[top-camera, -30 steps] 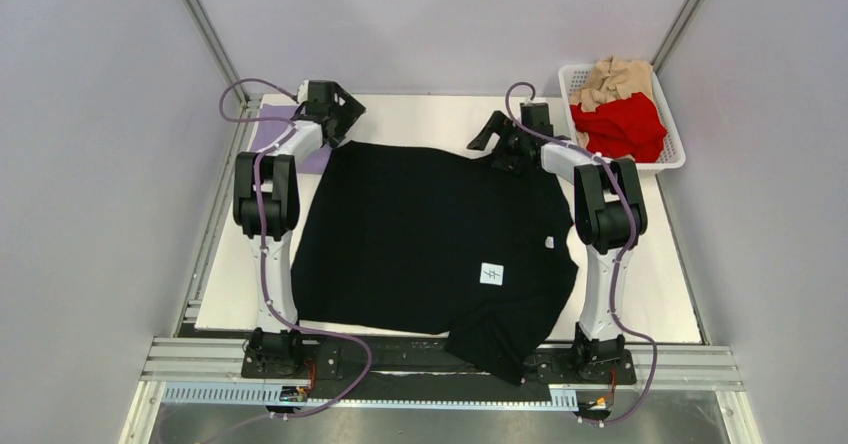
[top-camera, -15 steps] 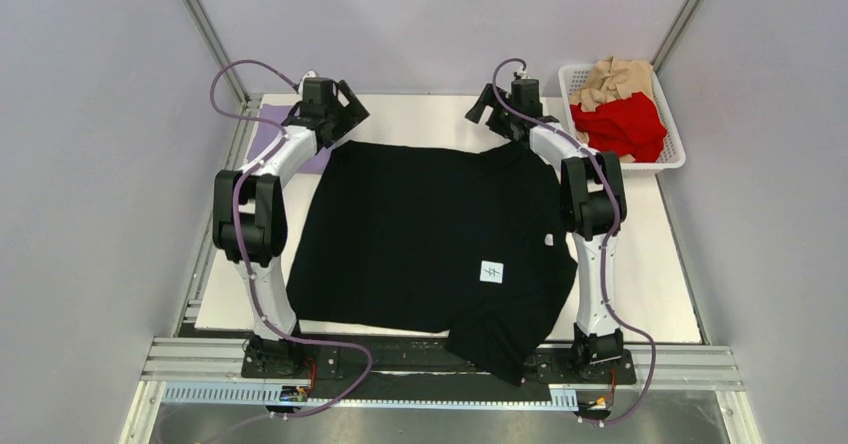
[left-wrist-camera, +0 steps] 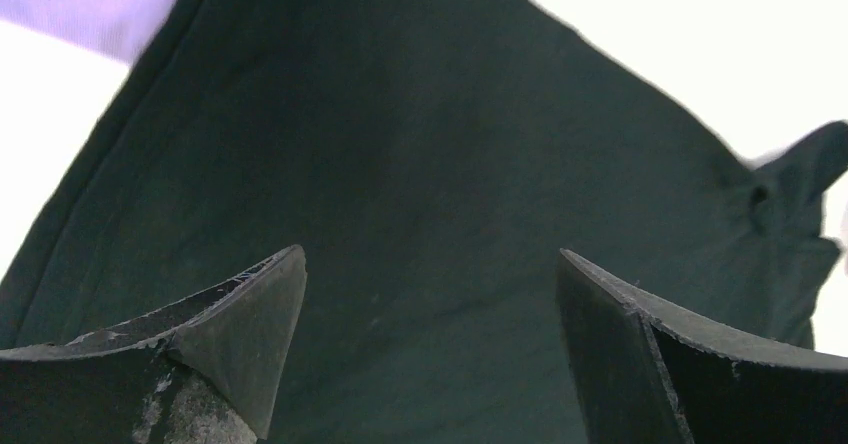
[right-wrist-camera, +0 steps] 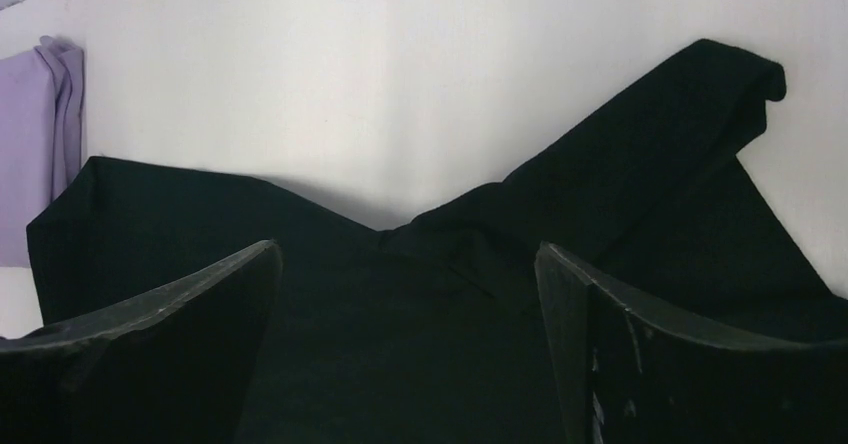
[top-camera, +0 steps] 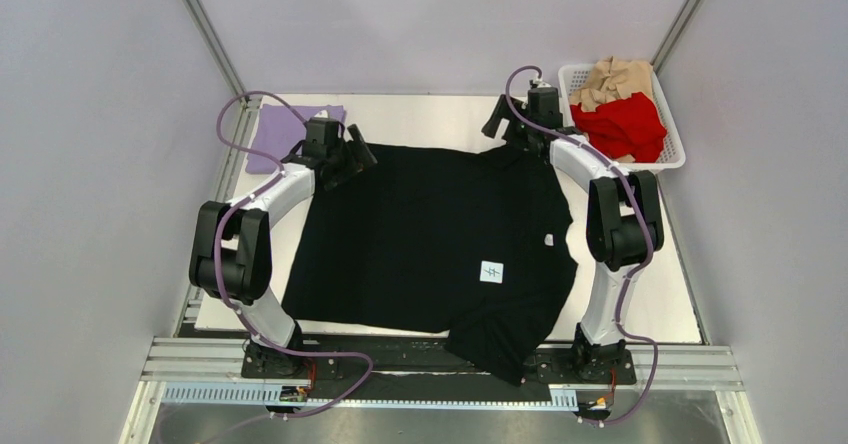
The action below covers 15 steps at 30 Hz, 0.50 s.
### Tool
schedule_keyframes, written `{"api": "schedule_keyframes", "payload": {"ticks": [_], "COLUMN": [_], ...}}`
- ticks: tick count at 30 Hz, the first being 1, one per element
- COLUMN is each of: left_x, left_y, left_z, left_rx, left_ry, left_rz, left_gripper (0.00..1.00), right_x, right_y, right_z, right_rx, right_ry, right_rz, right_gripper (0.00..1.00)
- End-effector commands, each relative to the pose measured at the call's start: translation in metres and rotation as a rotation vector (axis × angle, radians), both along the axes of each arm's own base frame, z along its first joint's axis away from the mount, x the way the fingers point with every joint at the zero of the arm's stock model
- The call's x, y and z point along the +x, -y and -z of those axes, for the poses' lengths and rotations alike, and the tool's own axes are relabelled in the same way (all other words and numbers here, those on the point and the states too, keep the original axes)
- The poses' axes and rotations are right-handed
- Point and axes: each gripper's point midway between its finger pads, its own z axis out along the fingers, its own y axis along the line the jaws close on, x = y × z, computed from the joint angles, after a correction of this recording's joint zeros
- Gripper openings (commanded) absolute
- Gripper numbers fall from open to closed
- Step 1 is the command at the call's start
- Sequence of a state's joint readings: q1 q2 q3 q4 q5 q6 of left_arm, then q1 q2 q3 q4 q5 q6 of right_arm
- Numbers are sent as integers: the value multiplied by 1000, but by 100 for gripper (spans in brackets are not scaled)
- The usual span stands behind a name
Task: Fold and stack the t-shirts
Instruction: Flatten out the tshirt
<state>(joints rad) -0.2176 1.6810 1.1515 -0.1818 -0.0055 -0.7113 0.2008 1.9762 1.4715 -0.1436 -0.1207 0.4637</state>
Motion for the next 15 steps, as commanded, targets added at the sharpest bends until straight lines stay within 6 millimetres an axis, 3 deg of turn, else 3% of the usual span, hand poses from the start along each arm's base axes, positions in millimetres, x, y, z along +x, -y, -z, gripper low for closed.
{"api": "schedule_keyframes", "payload": {"ticks": [1, 4, 15], "left_x": [-15, -20, -35], "left_y": [3, 0, -6], "left_z": [7, 21, 51], "left_rx": [-16, 3, 43], "left_ry": [-12, -54, -144], "left_rz": [31, 27, 25], "left_gripper": [100, 100, 100], "right_x": [-13, -5, -12], "right_y": [-2, -5, 6], "right_z": [17, 23, 64], "right_rx": [25, 18, -27], "right_ry": [-79, -90, -210], "right_rz": [15, 11, 76], "right_gripper": [94, 78, 61]}}
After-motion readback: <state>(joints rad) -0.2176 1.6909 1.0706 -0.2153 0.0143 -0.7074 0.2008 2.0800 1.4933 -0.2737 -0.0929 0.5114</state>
